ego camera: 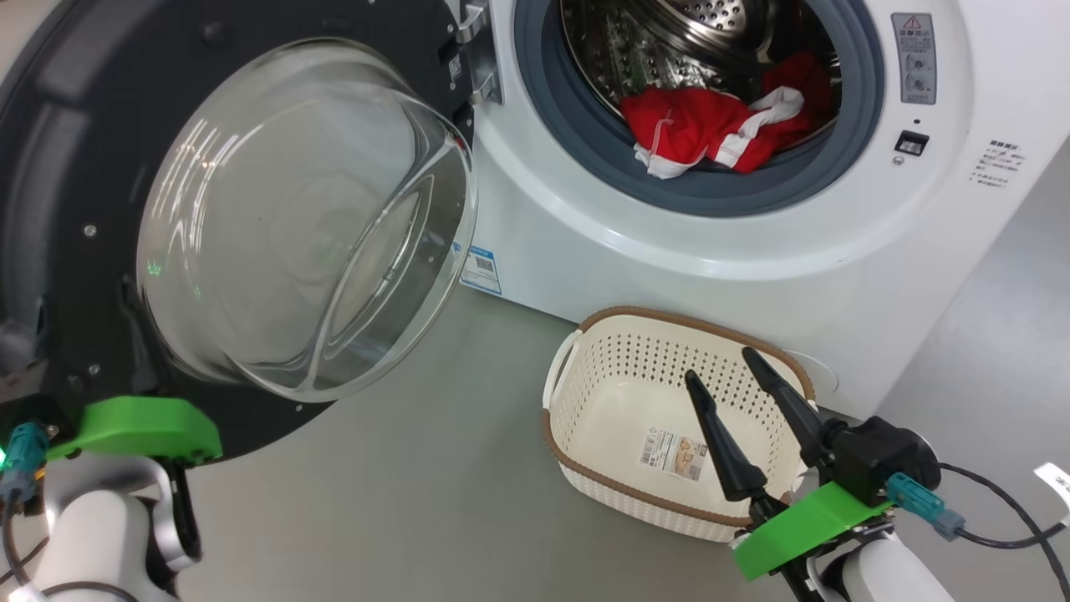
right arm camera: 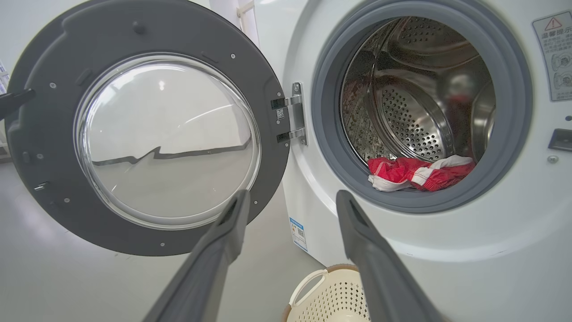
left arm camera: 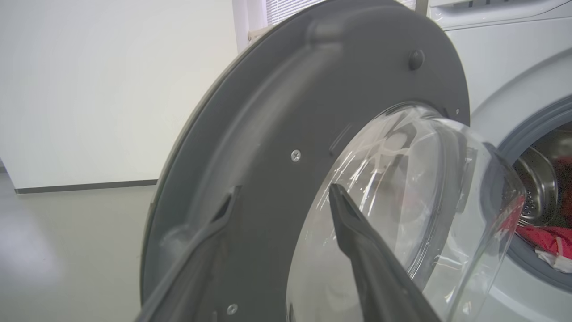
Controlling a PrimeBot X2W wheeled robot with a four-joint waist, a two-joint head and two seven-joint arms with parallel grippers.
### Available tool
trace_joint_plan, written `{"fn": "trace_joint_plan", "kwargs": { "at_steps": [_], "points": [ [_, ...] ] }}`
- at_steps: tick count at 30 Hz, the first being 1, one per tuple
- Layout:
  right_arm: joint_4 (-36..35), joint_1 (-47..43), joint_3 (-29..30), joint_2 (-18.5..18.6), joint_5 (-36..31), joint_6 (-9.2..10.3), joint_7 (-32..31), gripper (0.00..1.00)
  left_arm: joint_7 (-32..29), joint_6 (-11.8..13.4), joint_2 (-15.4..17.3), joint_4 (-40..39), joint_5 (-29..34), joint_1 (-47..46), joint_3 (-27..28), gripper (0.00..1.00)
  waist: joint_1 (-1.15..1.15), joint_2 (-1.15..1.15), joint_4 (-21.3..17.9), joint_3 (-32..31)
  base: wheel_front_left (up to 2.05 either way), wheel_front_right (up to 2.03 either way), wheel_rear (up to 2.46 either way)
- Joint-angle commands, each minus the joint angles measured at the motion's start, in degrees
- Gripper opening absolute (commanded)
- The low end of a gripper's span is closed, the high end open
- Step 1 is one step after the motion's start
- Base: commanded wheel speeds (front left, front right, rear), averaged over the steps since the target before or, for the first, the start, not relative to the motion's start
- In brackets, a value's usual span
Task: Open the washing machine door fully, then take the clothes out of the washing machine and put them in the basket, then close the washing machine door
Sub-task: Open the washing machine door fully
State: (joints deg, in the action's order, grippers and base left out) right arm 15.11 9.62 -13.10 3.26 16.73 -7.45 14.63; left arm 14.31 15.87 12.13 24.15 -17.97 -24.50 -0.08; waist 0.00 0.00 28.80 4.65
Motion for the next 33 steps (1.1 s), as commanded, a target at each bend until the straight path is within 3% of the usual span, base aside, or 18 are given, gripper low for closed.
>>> {"fn": "trace_joint_plan", "kwargs": {
  "at_steps": [1,7,17,29,33],
  "points": [
    [-2.0,-0.1,0.0,-0.4,0.5,-0.03,0.4,1.0,0.7,0.5,1.5,-3.7,1.0,-0.6,1.4,1.0,0.0,0.0,-0.2,-1.0,0.0,0.0,0.0],
    [-2.9,-0.9,1.7,-0.4,1.1,-0.03,0.4,1.0,0.1,-1.2,0.1,-9.4,-0.6,1.8,0.5,1.0,0.0,0.0,-2.6,-2.0,0.0,0.0,0.0],
    [-4.2,-1.1,8.8,-0.4,-0.9,-0.03,0.4,1.0,-1.0,-8.2,-1.6,-19.6,-4.0,5.5,-4.5,1.0,0.0,0.0,-9.6,-2.8,0.0,0.0,0.0],
    [-5.0,-1.8,10.5,-0.4,-2.3,-0.03,0.4,1.0,-1.6,-12.7,-1.3,-19.4,-6.9,11.3,-6.9,1.0,0.0,0.0,-20.5,-2.5,0.0,0.0,0.0],
    [-5.2,-1.8,10.7,-0.4,-2.6,-0.03,0.4,1.0,-1.4,-12.6,-0.9,-18.9,-6.2,12.5,-7.4,1.0,0.0,0.0,-23.8,-2.4,0.0,0.0,0.0]
  ]
}}
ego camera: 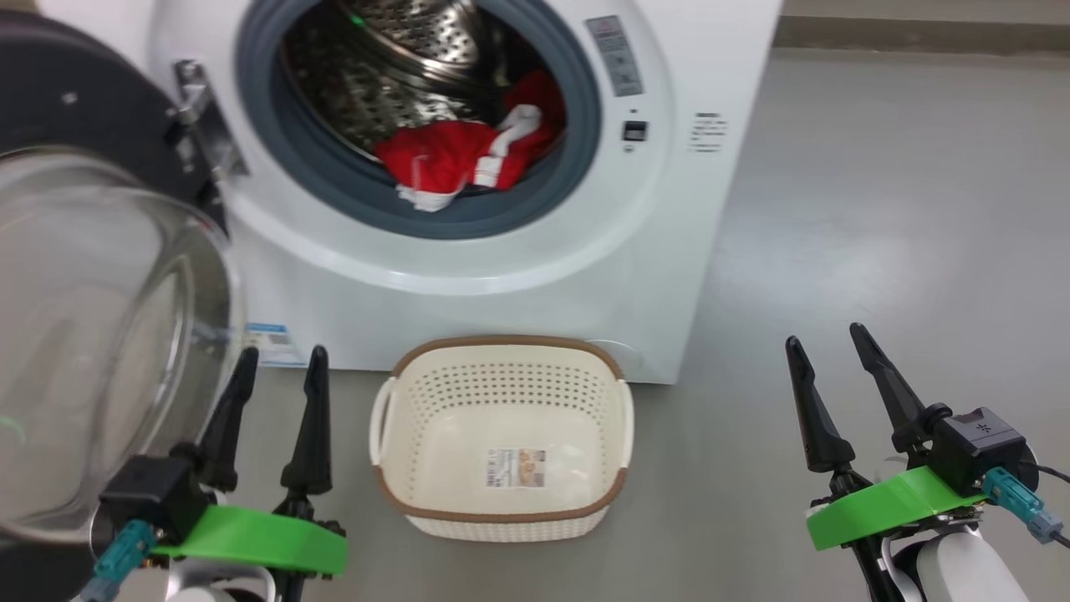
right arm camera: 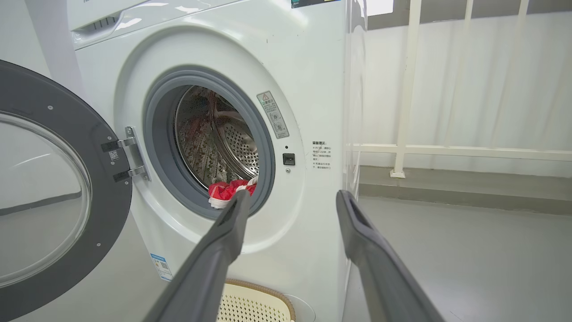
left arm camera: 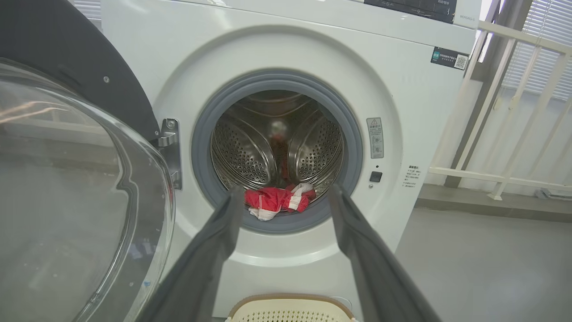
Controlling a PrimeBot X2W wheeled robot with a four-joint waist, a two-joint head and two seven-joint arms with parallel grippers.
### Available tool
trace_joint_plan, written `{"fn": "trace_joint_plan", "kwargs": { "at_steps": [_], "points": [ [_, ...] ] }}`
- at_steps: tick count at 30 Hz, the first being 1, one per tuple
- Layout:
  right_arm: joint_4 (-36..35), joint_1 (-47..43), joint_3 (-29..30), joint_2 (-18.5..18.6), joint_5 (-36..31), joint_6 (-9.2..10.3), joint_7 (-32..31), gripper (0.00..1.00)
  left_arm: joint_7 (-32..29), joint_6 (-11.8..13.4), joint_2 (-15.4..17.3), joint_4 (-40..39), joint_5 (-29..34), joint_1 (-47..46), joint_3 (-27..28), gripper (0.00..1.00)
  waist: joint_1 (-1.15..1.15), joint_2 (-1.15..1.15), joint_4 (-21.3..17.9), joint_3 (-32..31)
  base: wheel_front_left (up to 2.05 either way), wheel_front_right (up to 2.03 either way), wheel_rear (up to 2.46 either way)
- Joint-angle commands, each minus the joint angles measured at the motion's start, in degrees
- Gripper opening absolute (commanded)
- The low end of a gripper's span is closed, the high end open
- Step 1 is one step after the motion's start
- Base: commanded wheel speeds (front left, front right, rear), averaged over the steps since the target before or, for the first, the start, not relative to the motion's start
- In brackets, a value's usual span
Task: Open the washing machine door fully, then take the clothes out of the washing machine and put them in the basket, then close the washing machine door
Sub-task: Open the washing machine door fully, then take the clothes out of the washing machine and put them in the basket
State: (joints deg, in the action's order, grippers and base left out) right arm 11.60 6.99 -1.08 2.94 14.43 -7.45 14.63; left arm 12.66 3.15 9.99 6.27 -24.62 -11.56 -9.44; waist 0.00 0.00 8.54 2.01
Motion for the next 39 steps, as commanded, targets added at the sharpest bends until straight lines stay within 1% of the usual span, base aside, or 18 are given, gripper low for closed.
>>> {"fn": "trace_joint_plan", "kwargs": {
  "at_steps": [1,8,13,17,24,27,34,39],
  "points": [
    [-1.8,0.8,-1.4,-0.1,-0.3,-0.03,0.4,1.0,0.4,0.3,1.3,-1.0,0.5,-0.2,2.0,1.0,0.0,0.0,-4.3,0.4,0.0,0.0,0.0],
    [-2.6,0.6,-1.8,-0.1,-0.4,-0.03,0.4,1.0,1.5,0.0,1.1,-1.6,0.1,2.7,2.9,1.0,0.0,0.0,-9.0,0.6,0.0,0.0,0.0],
    [-3.7,-0.2,-2.6,-0.1,-0.5,-0.03,0.4,1.0,1.8,0.4,1.2,-1.3,-0.2,5.7,3.8,1.0,0.0,0.0,-11.3,-0.1,0.0,0.0,0.0],
    [-4.1,-0.7,-2.8,-0.1,-0.6,-0.03,0.4,1.0,1.9,0.3,1.3,-0.8,-0.7,6.9,4.3,1.0,0.0,0.0,-11.8,-0.6,0.0,0.0,0.0],
    [-4.6,-2.2,-3.0,-0.1,-1.1,-0.03,0.4,1.0,2.1,0.6,1.9,0.3,0.1,9.2,4.6,1.0,0.0,0.0,-12.5,-1.9,0.0,0.0,0.0],
    [-4.9,-2.7,-2.9,-0.1,-1.2,-0.03,0.4,1.0,2.2,1.2,1.8,0.6,0.6,9.8,5.0,1.0,0.0,0.0,-12.6,-2.3,0.0,0.0,0.0],
    [-5.2,-4.5,-1.9,-0.1,-1.8,-0.03,0.4,1.0,2.3,2.2,2.4,-0.3,4.1,10.9,5.3,1.0,0.0,0.0,-12.5,-3.0,0.0,0.0,0.0],
    [-4.9,-5.4,-1.4,-0.1,-2.3,-0.03,0.4,1.0,2.3,1.9,2.0,-1.9,5.3,11.7,6.1,1.0,0.0,0.0,-12.1,-3.2,0.0,0.0,0.0]
  ]
}}
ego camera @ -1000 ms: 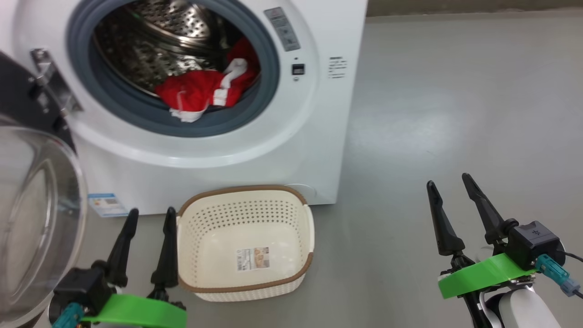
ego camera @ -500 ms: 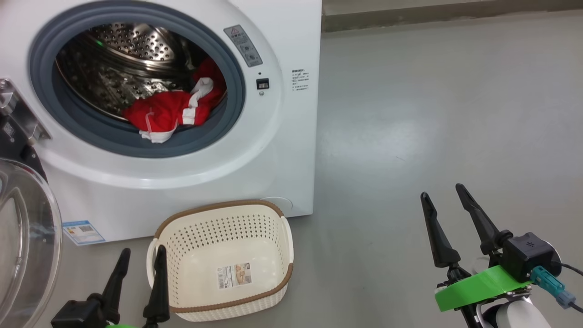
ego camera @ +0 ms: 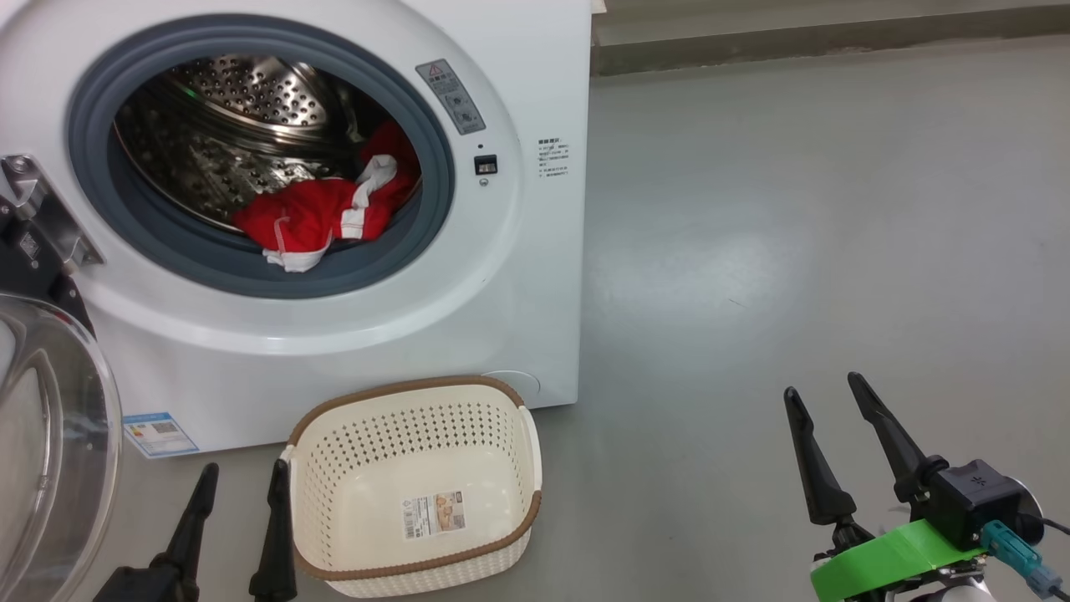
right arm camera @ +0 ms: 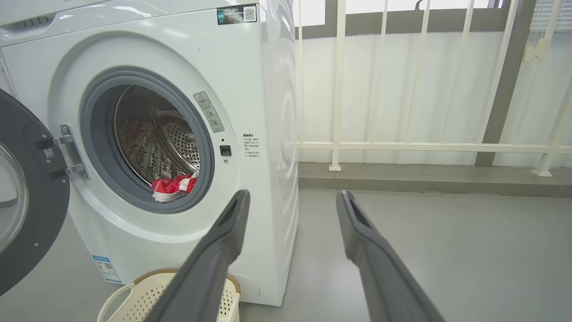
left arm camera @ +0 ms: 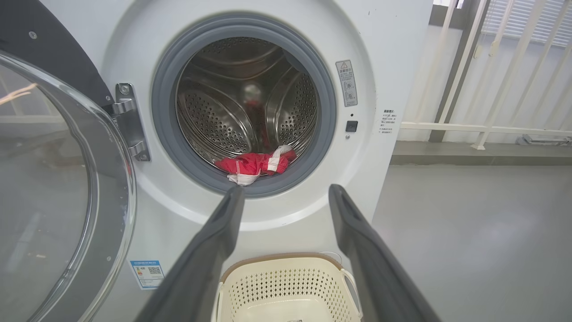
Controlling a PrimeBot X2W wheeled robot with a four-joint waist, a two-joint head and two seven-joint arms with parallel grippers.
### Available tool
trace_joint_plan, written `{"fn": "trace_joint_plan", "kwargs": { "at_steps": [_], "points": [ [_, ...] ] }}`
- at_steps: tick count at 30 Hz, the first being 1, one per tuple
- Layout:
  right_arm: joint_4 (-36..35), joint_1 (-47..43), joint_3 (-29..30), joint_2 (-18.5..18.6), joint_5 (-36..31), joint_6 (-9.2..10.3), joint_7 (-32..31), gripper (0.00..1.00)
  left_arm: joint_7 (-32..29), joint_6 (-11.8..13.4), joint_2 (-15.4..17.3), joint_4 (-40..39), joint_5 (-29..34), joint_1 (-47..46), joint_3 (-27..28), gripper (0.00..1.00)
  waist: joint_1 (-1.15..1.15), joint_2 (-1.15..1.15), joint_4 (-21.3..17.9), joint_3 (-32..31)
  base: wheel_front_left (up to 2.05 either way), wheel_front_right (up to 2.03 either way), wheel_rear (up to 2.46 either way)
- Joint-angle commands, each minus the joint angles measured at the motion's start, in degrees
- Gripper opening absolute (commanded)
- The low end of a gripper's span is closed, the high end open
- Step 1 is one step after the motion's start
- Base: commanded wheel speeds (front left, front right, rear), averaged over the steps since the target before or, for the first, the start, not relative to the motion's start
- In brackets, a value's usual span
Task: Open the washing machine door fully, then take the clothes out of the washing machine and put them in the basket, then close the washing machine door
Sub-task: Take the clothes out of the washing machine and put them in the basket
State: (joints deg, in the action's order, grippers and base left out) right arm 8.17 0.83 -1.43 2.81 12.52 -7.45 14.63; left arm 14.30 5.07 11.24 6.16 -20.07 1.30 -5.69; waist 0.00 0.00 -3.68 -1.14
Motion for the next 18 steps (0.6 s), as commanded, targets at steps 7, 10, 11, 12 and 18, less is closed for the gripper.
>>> {"fn": "trace_joint_plan", "kwargs": {
  "at_steps": [7,10,11,12,18],
  "points": [
    [-1.5,0.1,-0.5,0.1,-0.2,-0.03,0.4,1.0,0.7,-0.3,-0.4,-2.4,2.0,-0.2,3.6,1.0,0.0,0.0,0.7,-0.3,0.0,0.0,0.0],
    [-1.4,0.1,-0.7,0.1,0.0,-0.03,0.4,1.0,0.7,-0.7,-0.7,-2.2,2.6,0.1,4.1,1.0,0.0,0.0,0.8,-0.5,0.0,0.0,0.0],
    [-1.3,0.1,-0.8,0.1,0.0,-0.03,0.4,1.0,0.7,-0.7,-0.8,-2.1,2.7,0.1,4.3,1.0,0.0,0.0,0.8,-0.5,0.0,0.0,0.0],
    [-1.3,0.1,-0.9,0.1,0.0,-0.03,0.4,1.0,0.7,-0.8,-0.9,-2.1,2.8,0.2,4.4,1.0,0.0,0.0,0.8,-0.6,0.0,0.0,0.0],
    [-1.2,0.0,-1.2,0.1,-0.1,-0.03,0.4,1.0,0.7,-1.2,-1.5,-2.0,3.0,0.4,5.2,1.0,0.0,0.0,0.8,-0.7,0.0,0.0,0.0]
  ]
}}
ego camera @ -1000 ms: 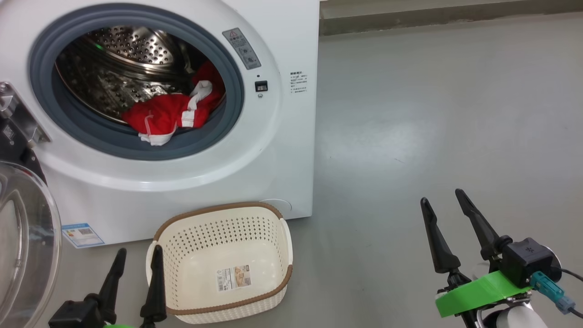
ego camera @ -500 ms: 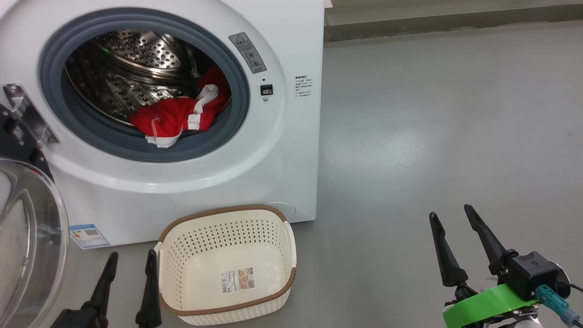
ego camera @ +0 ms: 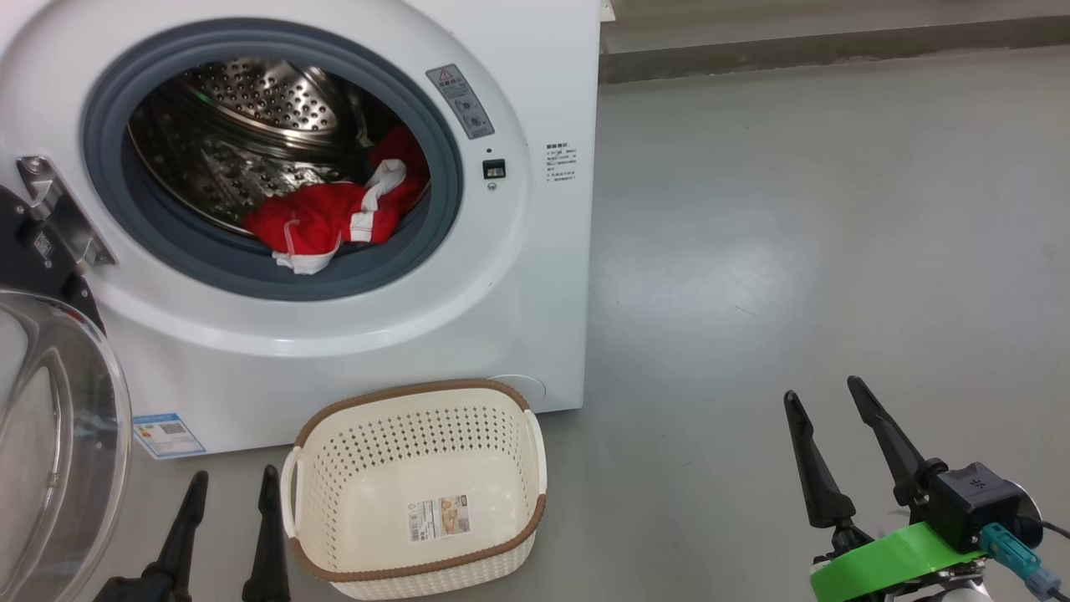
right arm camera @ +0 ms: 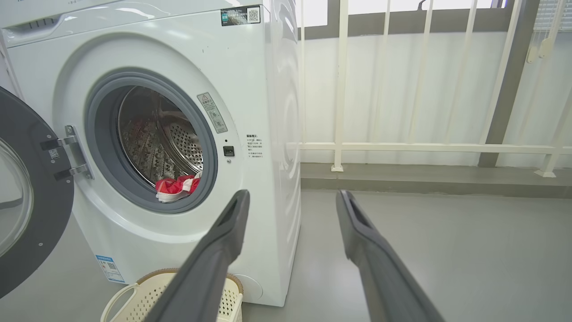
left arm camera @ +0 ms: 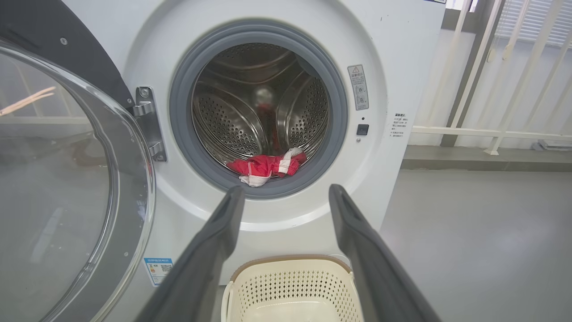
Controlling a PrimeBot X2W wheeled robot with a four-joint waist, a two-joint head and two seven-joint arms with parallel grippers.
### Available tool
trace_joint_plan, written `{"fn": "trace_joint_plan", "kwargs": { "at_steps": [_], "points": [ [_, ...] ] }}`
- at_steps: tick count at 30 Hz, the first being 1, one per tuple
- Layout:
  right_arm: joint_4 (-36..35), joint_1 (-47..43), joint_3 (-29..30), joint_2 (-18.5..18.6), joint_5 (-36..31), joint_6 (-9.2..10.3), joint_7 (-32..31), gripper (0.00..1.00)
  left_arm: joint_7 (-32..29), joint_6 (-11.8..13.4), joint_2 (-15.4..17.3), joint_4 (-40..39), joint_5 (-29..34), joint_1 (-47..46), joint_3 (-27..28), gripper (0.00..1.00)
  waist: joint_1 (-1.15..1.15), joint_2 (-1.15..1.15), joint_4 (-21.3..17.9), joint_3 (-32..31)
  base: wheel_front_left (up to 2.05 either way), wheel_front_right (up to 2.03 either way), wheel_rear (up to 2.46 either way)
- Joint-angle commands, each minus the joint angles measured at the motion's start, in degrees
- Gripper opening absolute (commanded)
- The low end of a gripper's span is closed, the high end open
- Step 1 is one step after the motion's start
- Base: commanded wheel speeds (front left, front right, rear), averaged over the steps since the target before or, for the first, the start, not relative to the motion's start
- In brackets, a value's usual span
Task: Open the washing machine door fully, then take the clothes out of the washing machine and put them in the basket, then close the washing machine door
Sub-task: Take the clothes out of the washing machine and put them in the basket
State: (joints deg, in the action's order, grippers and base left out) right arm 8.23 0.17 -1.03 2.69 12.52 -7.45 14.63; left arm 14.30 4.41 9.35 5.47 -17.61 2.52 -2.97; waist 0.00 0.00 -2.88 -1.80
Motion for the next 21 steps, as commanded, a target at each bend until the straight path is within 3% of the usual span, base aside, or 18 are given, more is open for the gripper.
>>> {"fn": "trace_joint_plan", "kwargs": {
  "at_steps": [1,11,21],
  "points": [
    [-1.2,0.7,-1.6,0.2,-0.1,-0.03,0.4,1.0,0.7,-0.5,0.4,-1.3,0.6,-0.8,2.5,1.0,0.0,0.0,0.0,0.0,0.0,0.0,0.0],
    [-1.1,0.7,-1.9,0.2,-0.2,-0.03,0.4,1.0,0.7,-0.6,-0.5,-1.3,1.9,-0.9,3.2,1.0,0.0,0.0,0.1,-0.1,0.47,-0.47,0.0],
    [-0.8,0.7,-2.5,0.2,0.0,-0.03,0.4,1.0,0.7,-1.3,-1.4,-0.8,2.2,-1.5,3.4,1.0,0.0,0.0,1.0,0.3,1.7,-1.7,0.0]
  ]
}}
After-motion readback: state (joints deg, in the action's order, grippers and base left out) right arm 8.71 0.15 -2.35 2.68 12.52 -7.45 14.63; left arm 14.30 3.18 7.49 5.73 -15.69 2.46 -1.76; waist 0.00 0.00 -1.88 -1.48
